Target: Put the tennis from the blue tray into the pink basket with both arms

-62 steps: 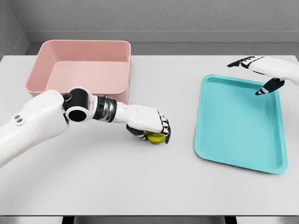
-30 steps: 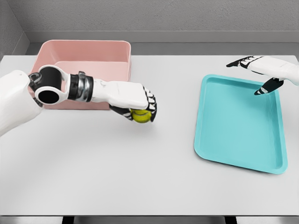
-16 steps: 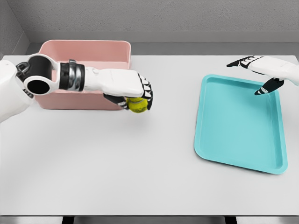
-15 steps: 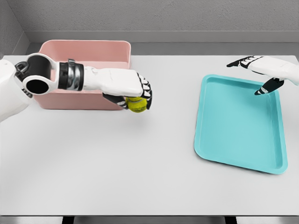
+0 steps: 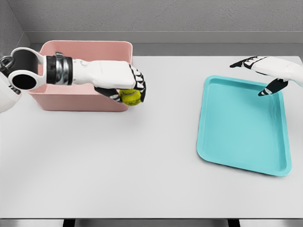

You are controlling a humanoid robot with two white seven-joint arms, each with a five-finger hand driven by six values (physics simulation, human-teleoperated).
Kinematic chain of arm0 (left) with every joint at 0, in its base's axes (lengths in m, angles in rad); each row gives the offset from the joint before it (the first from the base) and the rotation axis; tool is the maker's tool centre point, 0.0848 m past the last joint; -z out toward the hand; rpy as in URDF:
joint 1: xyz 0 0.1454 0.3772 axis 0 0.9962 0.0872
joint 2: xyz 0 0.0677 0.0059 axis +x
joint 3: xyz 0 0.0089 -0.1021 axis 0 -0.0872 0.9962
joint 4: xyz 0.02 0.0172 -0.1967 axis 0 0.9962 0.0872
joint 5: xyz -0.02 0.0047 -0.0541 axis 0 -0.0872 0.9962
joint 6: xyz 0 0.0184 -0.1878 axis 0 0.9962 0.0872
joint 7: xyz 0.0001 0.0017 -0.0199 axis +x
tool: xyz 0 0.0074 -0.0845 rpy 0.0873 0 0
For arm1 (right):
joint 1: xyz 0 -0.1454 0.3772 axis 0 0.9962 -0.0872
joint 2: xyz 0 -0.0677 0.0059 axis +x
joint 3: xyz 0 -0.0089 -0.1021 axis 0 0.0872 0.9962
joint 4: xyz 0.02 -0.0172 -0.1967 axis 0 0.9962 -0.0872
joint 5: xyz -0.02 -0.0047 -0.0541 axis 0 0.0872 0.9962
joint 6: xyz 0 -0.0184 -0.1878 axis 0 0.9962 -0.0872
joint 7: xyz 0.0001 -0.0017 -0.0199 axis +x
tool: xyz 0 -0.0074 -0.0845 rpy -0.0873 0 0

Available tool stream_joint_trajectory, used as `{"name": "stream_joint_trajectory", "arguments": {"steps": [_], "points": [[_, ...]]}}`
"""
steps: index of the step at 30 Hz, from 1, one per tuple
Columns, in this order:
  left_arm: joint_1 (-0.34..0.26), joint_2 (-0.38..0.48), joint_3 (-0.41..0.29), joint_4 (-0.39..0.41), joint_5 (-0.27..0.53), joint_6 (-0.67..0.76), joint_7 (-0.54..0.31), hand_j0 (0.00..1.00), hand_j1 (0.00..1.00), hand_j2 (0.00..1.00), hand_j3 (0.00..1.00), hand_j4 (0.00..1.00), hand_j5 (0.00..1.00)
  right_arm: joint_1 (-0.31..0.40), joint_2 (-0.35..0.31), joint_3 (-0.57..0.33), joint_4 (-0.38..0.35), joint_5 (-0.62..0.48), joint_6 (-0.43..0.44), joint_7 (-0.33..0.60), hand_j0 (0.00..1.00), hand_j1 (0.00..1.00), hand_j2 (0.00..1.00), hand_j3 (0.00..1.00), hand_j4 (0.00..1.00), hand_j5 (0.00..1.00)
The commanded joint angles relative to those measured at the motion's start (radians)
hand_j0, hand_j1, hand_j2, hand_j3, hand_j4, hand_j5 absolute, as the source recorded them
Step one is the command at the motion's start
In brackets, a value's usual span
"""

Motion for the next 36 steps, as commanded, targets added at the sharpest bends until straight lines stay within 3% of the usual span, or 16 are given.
{"name": "stream_joint_trajectory", "arguments": {"steps": [1, 14, 36], "points": [[0.000, 0.007, 0.006, 0.000, 0.006, 0.003, 0.001, 0.56, 0.56, 0.56, 0.56, 0.56, 0.56, 0.000, -0.001, -0.001, -0.001, -0.006, 0.001, 0.000, 1.00, 1.00, 1.00, 1.00, 1.00, 1.00], [-0.012, 0.019, 0.022, 0.017, 0.005, 0.003, 0.001, 0.56, 0.56, 0.56, 0.56, 0.56, 0.56, -0.002, -0.001, -0.001, -0.003, -0.006, 0.002, 0.000, 1.00, 1.00, 1.00, 1.00, 1.00, 1.00], [-0.032, 0.010, 0.036, 0.187, -0.003, 0.003, 0.002, 0.56, 0.56, 0.56, 0.56, 0.56, 0.56, 0.000, 0.001, -0.001, -0.007, -0.006, 0.001, 0.000, 1.00, 1.00, 1.00, 1.00, 1.00, 1.00]]}}
